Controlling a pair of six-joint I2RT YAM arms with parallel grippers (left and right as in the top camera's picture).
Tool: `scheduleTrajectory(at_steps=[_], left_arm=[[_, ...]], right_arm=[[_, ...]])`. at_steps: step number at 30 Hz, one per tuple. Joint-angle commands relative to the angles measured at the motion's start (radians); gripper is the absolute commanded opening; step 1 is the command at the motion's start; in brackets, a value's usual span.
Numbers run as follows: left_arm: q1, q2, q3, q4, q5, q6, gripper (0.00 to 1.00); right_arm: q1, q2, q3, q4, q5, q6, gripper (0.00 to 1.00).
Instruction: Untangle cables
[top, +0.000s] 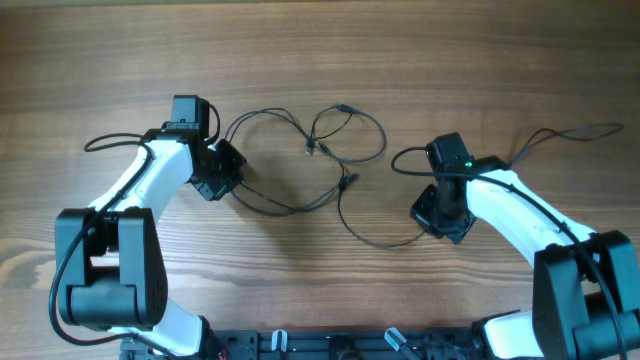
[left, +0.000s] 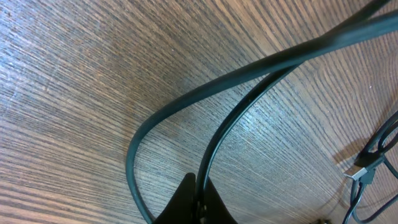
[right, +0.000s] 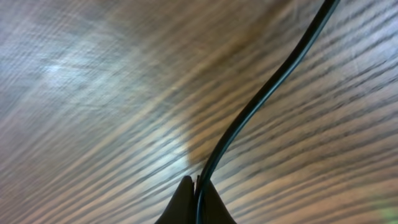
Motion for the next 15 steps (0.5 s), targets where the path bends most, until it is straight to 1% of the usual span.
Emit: scheduleTrajectory(at_steps=[1, 5, 6, 9, 11, 15], left_arm=[[-0.003, 0.003, -0.003, -0.001, -0.013, 0.024, 0.04], [-0.003, 0.003, -0.003, -0.001, -0.013, 0.024, 0.04], [-0.003, 0.003, -0.003, -0.001, -0.013, 0.024, 0.04], [-0.003, 0.003, -0.003, -0.001, -0.013, 0.024, 0.04], [-0.003, 0.003, -0.003, -0.001, -0.013, 0.024, 0.04], [-0.003, 0.003, -0.003, -0.001, -0.013, 0.024, 0.04]], right_arm=[[-0.008, -0.038, 0.098, -0.04, 0.06, -0.083, 0.04], [-0.079, -0.07, 0.248, -0.149, 0.135, -0.187, 0.04], [-0.118, -0.082, 0.304, -0.179, 0.15, -0.234, 0.04], [-0.21, -0.101, 0.408, -0.228, 0.198, -0.31, 0.04], [-0.307, -0.115, 0.496, -0.241, 0.216, -0.354, 0.04], [-0.45, -0.125, 0.62, -0.218, 0.212, -0.362, 0.04]])
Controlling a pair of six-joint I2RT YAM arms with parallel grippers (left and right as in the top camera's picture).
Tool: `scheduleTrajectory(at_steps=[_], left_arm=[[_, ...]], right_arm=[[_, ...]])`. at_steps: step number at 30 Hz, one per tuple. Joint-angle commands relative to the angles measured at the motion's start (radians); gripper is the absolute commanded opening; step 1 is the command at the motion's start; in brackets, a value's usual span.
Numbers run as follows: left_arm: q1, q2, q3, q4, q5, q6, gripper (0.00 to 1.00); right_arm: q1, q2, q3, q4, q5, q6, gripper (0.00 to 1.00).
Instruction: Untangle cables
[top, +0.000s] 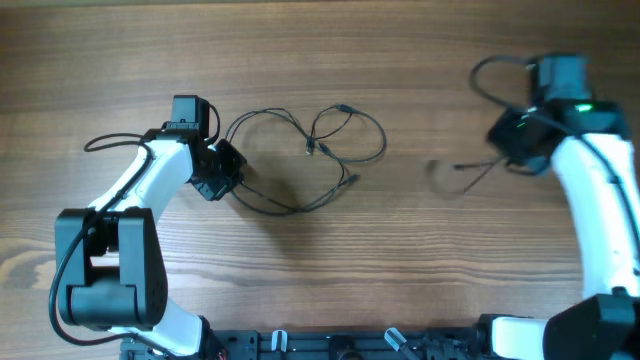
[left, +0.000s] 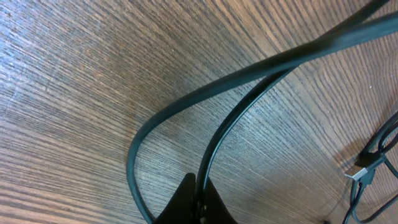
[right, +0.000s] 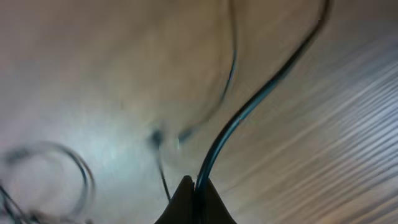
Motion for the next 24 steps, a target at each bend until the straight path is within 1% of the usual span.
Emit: scheduleTrajectory(at_steps=[1, 4, 6, 10, 13, 17, 21, 24], left_arm=[[-0.003, 0.003, -0.003, -0.001, -0.013, 0.024, 0.04], [-0.003, 0.003, -0.003, -0.004, -0.013, 0.024, 0.04], [-0.003, 0.003, -0.003, -0.008, -0.013, 0.024, 0.04], [-0.003, 0.003, -0.003, -0.011, -0.013, 0.024, 0.04], [-0.003, 0.003, -0.003, -0.011, -0.013, 0.023, 0.04], [-0.003, 0.003, -0.003, -0.013, -0.013, 0.024, 0.04], [-0.003, 0.003, -0.003, -0.023, -0.013, 0.023, 0.04], [-0.003, 0.003, -0.003, -0.023, -0.013, 0.023, 0.04]], right_arm=[[-0.11, -0.032, 0.112, 0.038, 0.035, -0.044, 0.04], [-0.19, -0.032, 0.147, 0.129, 0.037, -0.1, 0.04], [-0.233, -0.031, 0.146, 0.179, 0.064, -0.106, 0.04], [-0.298, -0.031, 0.146, 0.251, 0.204, -0.106, 0.04], [-0.329, -0.027, 0.144, 0.28, 0.271, -0.113, 0.04], [-0.348, -0.005, 0.132, 0.307, 0.27, -0.12, 0.04], [-0.349, 0.066, 0.132, 0.32, 0.266, -0.12, 0.04], [-0.348, 0.126, 0.132, 0.307, 0.185, -0.141, 0.05]])
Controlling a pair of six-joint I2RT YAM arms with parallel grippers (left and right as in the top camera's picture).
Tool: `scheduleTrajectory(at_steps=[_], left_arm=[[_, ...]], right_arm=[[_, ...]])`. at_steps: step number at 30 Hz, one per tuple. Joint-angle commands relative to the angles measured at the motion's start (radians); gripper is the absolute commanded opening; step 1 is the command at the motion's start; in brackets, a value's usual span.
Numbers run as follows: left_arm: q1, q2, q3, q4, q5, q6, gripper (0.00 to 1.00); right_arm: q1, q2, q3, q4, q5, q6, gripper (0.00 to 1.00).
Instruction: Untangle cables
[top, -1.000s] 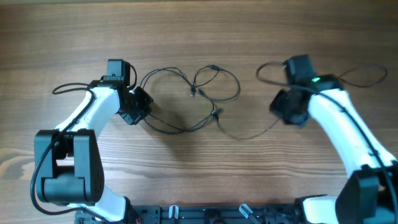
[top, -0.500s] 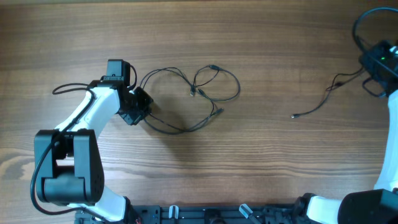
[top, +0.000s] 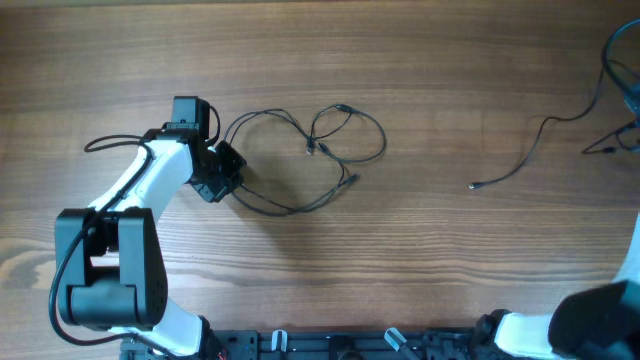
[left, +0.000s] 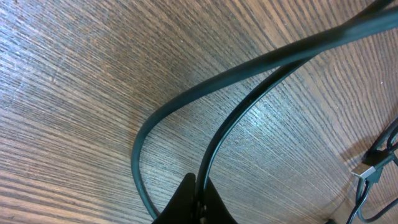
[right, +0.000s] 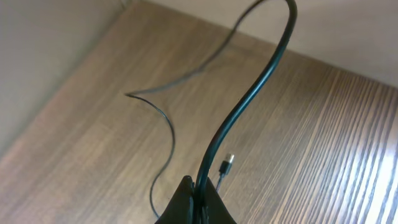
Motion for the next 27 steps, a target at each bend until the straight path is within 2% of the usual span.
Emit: scheduleTrajectory(at_steps=[1, 3, 4, 5, 10, 16, 20, 27], left_arm=[[-0.003, 0.003, -0.003, -0.003, -0.013, 0.024, 0.04], [-0.003, 0.003, -0.003, -0.003, -0.013, 0.024, 0.04], [-0.003, 0.003, -0.003, -0.003, -0.013, 0.024, 0.04], [-0.003, 0.003, -0.003, -0.003, -0.013, 0.024, 0.04], [-0.003, 0.003, -0.003, -0.003, -0.013, 0.024, 0.04], [-0.003, 0.003, -0.003, -0.003, -0.013, 0.024, 0.04], [-0.004, 0.003, -0.003, -0.003, -0.013, 0.024, 0.04], [-0.004, 0.003, -0.003, -0.003, -0.013, 0.023, 0.04]], right_arm=[[-0.003, 0.081, 0.006, -0.012, -0.102, -0.063, 0.16], [-0.003, 0.119, 0.006, -0.02, -0.246, -0.128, 0.76], [-0.003, 0.133, 0.006, -0.03, -0.3, -0.152, 0.88], [-0.003, 0.146, 0.006, -0.045, -0.359, -0.175, 0.94], [-0.001, 0.18, -0.002, -0.122, -0.503, -0.177, 0.97], [0.019, 0.182, -0.004, -0.224, -0.533, -0.234, 0.96], [0.034, 0.191, -0.005, -0.243, -0.496, -0.217, 0.85], [0.036, 0.275, -0.005, -0.185, -0.438, -0.166, 0.79]])
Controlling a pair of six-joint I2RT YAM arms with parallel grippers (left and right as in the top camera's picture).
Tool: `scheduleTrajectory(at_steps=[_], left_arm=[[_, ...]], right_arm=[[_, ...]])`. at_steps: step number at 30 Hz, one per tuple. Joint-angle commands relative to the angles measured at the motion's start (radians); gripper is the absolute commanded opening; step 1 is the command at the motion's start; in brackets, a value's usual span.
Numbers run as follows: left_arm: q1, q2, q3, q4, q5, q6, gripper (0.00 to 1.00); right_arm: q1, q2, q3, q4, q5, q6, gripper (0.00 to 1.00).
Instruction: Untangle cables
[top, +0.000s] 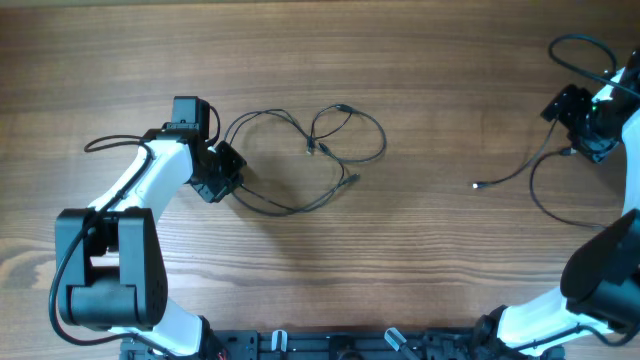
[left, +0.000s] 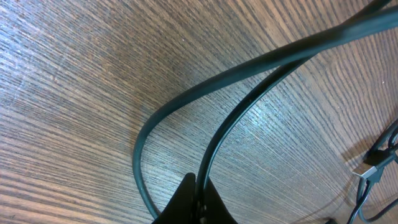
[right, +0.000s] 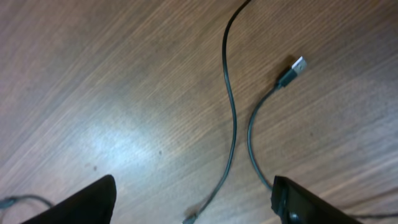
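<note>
A tangle of thin black cables (top: 310, 150) lies in loops at the table's centre-left. My left gripper (top: 222, 172) sits at its left edge, shut on one black cable (left: 214, 149) that runs up between the fingers. A separate black cable (top: 545, 165) lies loose on the wood at the far right, one plug end (top: 476, 185) pointing left. My right gripper (top: 578, 120) hovers over it, open, nothing between its fingers. Below it the freed cable (right: 231, 106) and its USB plug (right: 292, 70) rest on the table.
The wooden table (top: 330, 260) carries both arms; their bases stand at the near edge. The left arm's own lead (top: 105, 142) loops out at the left.
My right gripper was shut on the pulled-out cable, held high at the far right edge. Now it is open and the cable lies loose on the table. The left gripper has not moved.
Both grippers were shut on cables, the right one near the centre-right beside the tangle. Then the right gripper was far to the upper right with its cable clear of the tangle, then off the right edge. Now that cable lies released at the right.
</note>
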Motion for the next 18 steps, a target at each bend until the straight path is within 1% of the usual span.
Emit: scheduleTrajectory(at_steps=[1, 2, 4, 6, 10, 11, 13, 18], left_arm=[[-0.003, 0.003, -0.003, -0.001, -0.013, 0.023, 0.04], [-0.004, 0.003, -0.003, -0.002, -0.013, 0.023, 0.04], [-0.004, 0.003, -0.003, -0.002, -0.013, 0.023, 0.04], [-0.004, 0.003, -0.003, -0.006, -0.013, 0.023, 0.04], [-0.004, 0.003, -0.003, -0.009, -0.013, 0.023, 0.04], [-0.004, 0.003, -0.003, -0.009, -0.013, 0.023, 0.04], [-0.003, 0.003, -0.003, -0.013, -0.013, 0.023, 0.04], [-0.003, 0.003, -0.003, -0.016, -0.013, 0.023, 0.04]], right_arm=[[0.004, 0.076, -0.002, 0.031, 0.035, 0.019, 0.76], [0.004, 0.098, -0.002, 0.046, 0.043, 0.02, 0.72], [0.004, 0.135, -0.002, 0.075, 0.049, 0.02, 0.69], [0.005, 0.172, -0.002, 0.097, 0.049, 0.02, 0.63], [0.005, 0.225, -0.002, 0.134, 0.049, 0.021, 0.57], [0.005, 0.238, -0.002, 0.145, 0.053, 0.02, 0.54], [0.006, 0.257, -0.002, 0.161, 0.076, 0.02, 0.52], [0.007, 0.301, -0.002, 0.197, 0.093, 0.019, 0.52]])
